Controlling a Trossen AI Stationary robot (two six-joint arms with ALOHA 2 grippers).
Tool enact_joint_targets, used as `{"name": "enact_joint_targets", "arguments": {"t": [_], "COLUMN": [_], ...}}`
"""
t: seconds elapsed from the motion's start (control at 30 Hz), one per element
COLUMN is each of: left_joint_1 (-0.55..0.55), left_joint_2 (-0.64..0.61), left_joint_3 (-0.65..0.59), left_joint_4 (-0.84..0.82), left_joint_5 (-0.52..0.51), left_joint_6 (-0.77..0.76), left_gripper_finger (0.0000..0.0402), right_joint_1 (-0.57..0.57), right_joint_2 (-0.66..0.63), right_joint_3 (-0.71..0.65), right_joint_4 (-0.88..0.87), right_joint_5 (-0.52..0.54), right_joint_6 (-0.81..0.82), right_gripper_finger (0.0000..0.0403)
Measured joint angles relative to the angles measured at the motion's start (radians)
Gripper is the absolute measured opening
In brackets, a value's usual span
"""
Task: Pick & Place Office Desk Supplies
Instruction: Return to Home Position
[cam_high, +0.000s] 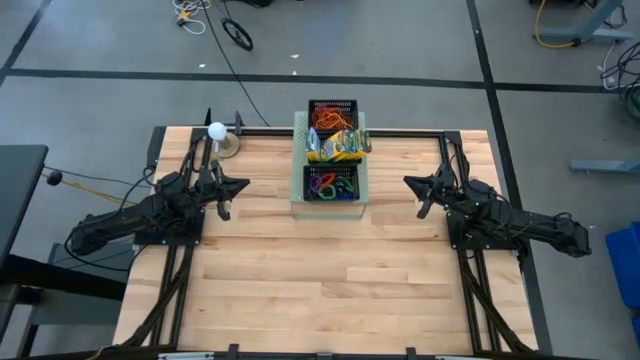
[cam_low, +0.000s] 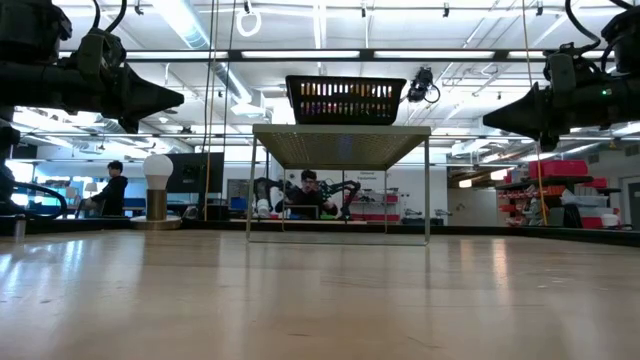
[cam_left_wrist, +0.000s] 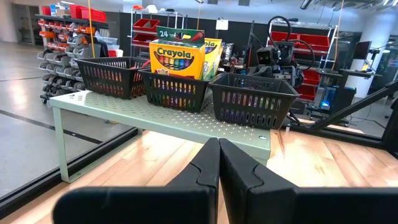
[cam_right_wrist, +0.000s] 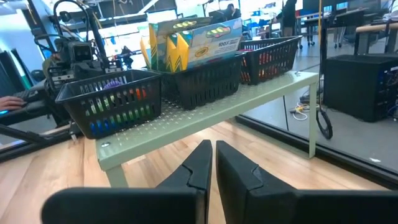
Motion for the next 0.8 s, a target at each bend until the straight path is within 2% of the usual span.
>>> {"name": "enact_joint_targets", "arguments": {"t": [0.8], "left_joint_1": [0.000], "left_joint_2": [0.000], "left_joint_3": [0.000], "left_joint_4": [0.000], "left_joint_5": [0.000], "left_joint_6": [0.000], "left_gripper_finger": [0.0009], "right_joint_1": [0.000], "right_joint_2": [0.000], "right_joint_3": [0.000], "right_joint_4": [0.000], "right_joint_5": [0.000], "right_joint_6": [0.000], "right_gripper_finger": [0.0027]}}
